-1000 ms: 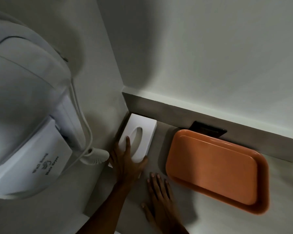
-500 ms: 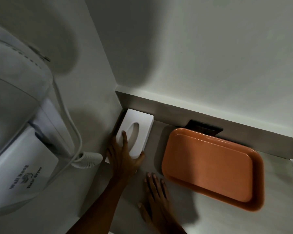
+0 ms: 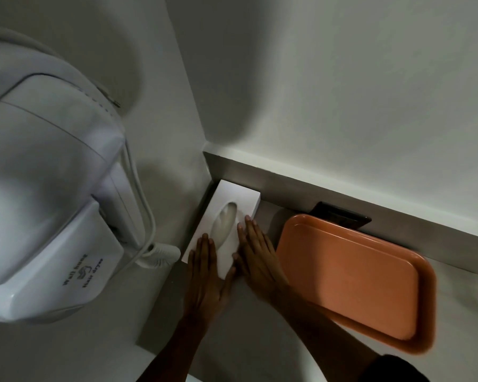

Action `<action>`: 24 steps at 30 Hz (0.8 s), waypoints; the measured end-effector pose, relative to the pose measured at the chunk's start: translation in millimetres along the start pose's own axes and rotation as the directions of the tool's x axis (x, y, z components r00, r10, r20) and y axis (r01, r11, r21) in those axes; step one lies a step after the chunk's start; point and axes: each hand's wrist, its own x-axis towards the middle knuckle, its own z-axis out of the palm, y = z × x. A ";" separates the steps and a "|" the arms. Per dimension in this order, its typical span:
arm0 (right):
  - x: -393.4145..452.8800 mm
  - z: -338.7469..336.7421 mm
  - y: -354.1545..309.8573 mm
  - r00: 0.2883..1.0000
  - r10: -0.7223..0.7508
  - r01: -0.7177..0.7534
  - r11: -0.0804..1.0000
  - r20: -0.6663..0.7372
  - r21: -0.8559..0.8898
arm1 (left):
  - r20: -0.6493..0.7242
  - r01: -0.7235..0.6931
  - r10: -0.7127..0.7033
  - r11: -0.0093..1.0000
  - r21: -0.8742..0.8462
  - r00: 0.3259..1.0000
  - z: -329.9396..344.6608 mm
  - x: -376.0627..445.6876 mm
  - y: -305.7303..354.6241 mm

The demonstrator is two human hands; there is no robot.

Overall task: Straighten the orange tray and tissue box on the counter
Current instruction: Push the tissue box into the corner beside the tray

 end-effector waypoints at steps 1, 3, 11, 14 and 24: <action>2.4 1.4 5.4 0.999 -0.009 0.010 1.000 0.042 -0.007 | -0.024 0.017 -0.018 0.999 -0.046 1.000 0.1 0.6 0.6; 5.4 3.0 11.8 0.997 -0.033 0.034 0.999 0.077 -0.011 | -0.079 -0.004 -0.003 0.997 -0.078 0.997 3.5 1.5 -1.6; 24.9 15.3 11.2 0.992 -0.078 0.082 0.996 0.103 -0.028 | -0.160 -0.051 0.039 0.996 -0.067 0.986 10.1 13.1 -23.6; 32.1 23.5 7.4 0.992 -0.089 0.093 0.995 0.090 -0.038 | -0.172 -0.118 0.114 0.993 -0.011 0.978 8.4 21.4 -42.6; 30.3 19.7 -0.8 0.994 -0.021 0.026 0.999 0.108 -0.045 | -0.111 -0.053 0.051 0.999 -0.013 0.993 7.1 23.2 -44.7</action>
